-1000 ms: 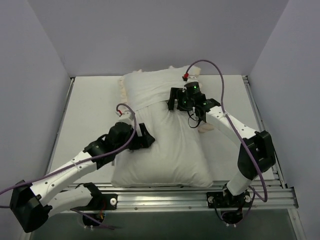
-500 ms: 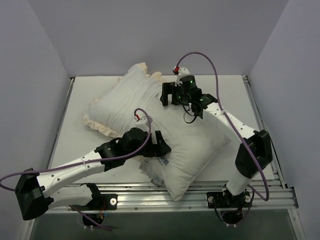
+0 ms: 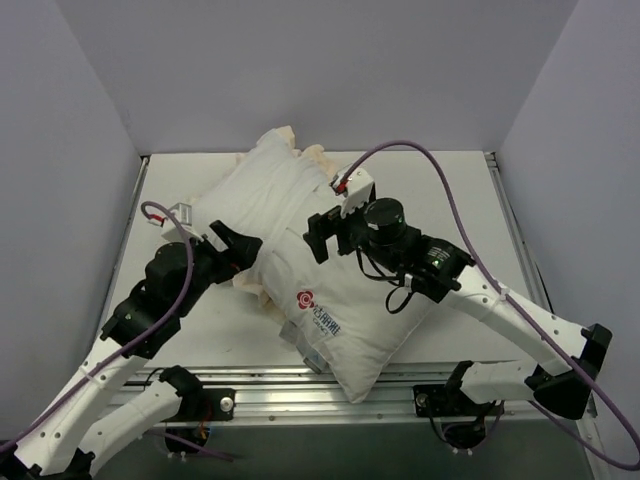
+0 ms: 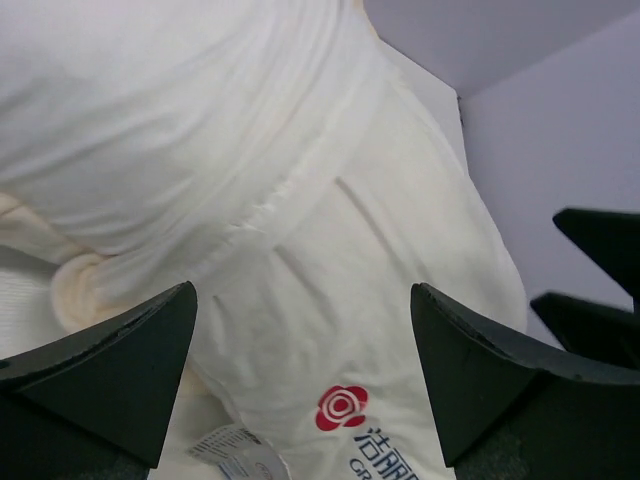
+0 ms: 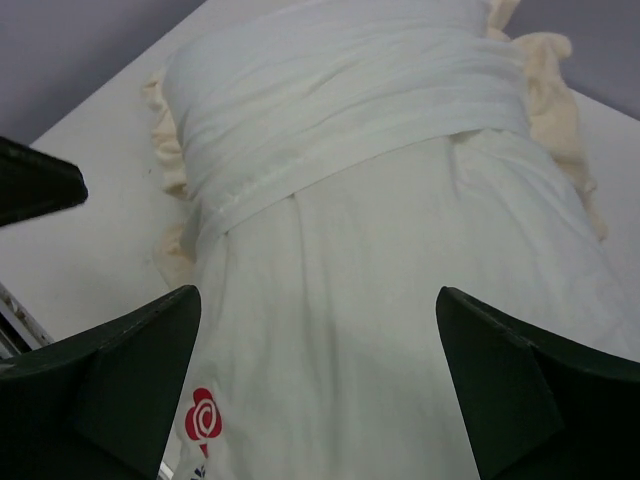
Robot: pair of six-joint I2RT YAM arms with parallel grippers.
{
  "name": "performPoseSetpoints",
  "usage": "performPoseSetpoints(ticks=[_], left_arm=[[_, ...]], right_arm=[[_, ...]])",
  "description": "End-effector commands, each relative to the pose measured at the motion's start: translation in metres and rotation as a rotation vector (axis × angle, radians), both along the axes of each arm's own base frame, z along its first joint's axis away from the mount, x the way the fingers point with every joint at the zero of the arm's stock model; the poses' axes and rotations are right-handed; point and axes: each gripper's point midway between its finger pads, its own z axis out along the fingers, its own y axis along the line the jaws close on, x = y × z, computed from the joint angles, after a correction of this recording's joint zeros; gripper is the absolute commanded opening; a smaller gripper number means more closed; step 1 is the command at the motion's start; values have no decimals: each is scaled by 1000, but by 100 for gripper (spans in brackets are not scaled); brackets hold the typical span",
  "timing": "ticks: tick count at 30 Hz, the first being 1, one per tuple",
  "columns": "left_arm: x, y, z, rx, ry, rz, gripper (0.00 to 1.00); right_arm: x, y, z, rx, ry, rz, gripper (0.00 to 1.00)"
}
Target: Remove the pillowcase from the pillow
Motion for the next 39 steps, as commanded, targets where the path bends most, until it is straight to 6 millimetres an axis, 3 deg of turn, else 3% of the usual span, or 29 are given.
performPoseSetpoints(ticks=[1, 5, 10, 15, 19, 23, 25, 26, 29, 39], left_arm=[[-2, 30, -38, 34, 82, 75, 96], [2, 48, -68, -14, 121, 119, 96], [2, 47, -104, -92, 138, 108, 96], [0, 48, -120, -94, 130, 105, 96], [-1, 45, -131, -101, 129, 85, 97], [2, 42, -142, -106, 131, 81, 98], [6, 41, -150, -101, 139, 81, 100], [4, 36, -152, -108, 148, 53, 100], [8, 32, -158, -109, 158, 38, 91], [23, 27, -168, -116, 140, 45, 74]], right_arm=[[-16, 5, -50, -178, 26, -2, 100], [-42, 24, -72, -302, 3, 33, 100], [-58, 40, -99, -456, -28, 27, 100], [-62, 50, -116, -534, -53, 5, 100], [-60, 55, -146, -610, -39, 1, 100], [-54, 47, -181, -701, -35, -33, 100], [-47, 40, -194, -739, -29, -64, 81], [-46, 37, -199, -750, -23, -72, 49], [-45, 34, -200, -742, -22, -90, 0], [-45, 34, -190, -691, -19, -87, 0]])
